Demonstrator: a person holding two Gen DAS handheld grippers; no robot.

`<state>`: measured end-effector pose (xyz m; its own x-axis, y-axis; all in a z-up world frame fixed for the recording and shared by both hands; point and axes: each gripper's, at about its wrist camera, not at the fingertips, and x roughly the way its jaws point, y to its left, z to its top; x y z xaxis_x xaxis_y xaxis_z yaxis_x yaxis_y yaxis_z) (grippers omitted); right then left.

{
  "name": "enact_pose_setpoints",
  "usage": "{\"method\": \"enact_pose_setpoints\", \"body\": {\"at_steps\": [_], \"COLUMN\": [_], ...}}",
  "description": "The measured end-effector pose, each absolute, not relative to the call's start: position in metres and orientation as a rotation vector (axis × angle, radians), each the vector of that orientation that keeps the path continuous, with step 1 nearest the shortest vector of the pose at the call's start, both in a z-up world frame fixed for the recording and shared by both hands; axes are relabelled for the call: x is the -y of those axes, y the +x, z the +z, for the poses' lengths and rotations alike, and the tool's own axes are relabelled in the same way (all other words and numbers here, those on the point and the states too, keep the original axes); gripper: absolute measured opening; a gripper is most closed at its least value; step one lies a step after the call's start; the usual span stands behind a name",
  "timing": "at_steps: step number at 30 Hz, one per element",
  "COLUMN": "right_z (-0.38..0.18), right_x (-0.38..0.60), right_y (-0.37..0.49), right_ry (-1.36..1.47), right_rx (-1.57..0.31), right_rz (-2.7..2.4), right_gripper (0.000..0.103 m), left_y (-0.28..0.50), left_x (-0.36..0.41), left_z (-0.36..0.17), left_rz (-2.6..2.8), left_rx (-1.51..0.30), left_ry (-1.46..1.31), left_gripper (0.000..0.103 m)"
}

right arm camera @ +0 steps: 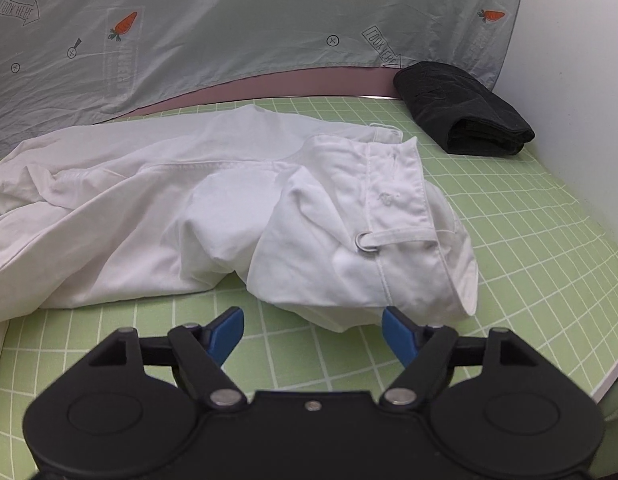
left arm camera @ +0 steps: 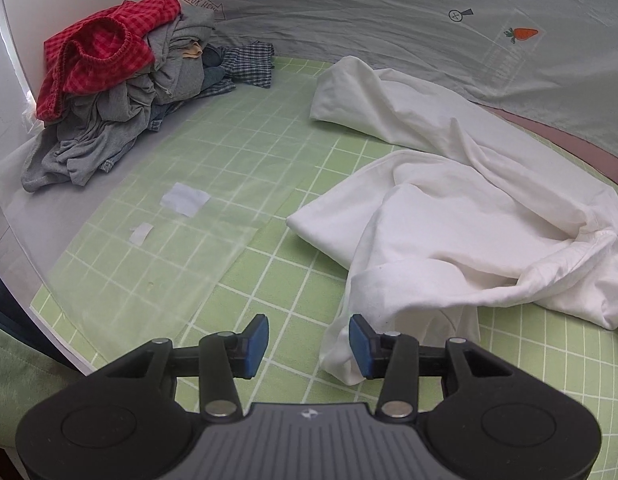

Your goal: Fold clothes

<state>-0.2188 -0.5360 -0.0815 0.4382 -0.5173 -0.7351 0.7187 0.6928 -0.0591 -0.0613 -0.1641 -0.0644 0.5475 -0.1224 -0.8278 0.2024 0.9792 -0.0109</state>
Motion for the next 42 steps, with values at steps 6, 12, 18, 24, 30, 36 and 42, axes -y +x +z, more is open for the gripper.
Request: {"method": "enact_pose_setpoints", "body": {"at_steps": [6, 12, 18, 24, 30, 36, 42], "right_z": [-0.084, -0.084, -0.09, -0.092, -0.101, -0.102, -0.085], "right_x": [0.537, 0.531, 0.534, 0.561, 0.593, 0.611, 0.615], "right_y": [-0.22, -0.211, -0.199, -0.205, -0.219, -0.235, -0.263], "right_ry": [0.307, 0.293, 0.309, 0.551, 0.8, 0.809, 0.68], "right_rx": [-0.808, -0.816, -0.827, -0.748, -0.663, -0.613, -0.596], "right_rz": [-0.795, -0.767, -0.784, -0.828, -0.911, -0.975, -1.032], "right_gripper": [0.077, 0.078, 0.079, 0.084, 0.082, 0.017, 0.009], "left_y": [-0.065, -0.07, -0.057, -0.041, -0.031, -0.035, -0.049], "left_x": [0.163, 0.163, 0.169, 0.171, 0.172, 0.169, 0.146], "left_z": [-0.065, -0.067, -0.082, -0.093, -0.097, -0.086, -0.058], "left_rz": [-0.242, -0.352, -0.319, -0.318, -0.288, -0.2, -0.082], "left_rx": [-0.981, -1.006, -1.036, -1.069, -1.068, -1.018, -0.943], "left_ry": [0.097, 0.106, 0.094, 0.075, 0.059, 0.111, 0.161], "left_gripper": [0.048, 0.057, 0.057, 0.041, 0.01, 0.005, 0.005]}}
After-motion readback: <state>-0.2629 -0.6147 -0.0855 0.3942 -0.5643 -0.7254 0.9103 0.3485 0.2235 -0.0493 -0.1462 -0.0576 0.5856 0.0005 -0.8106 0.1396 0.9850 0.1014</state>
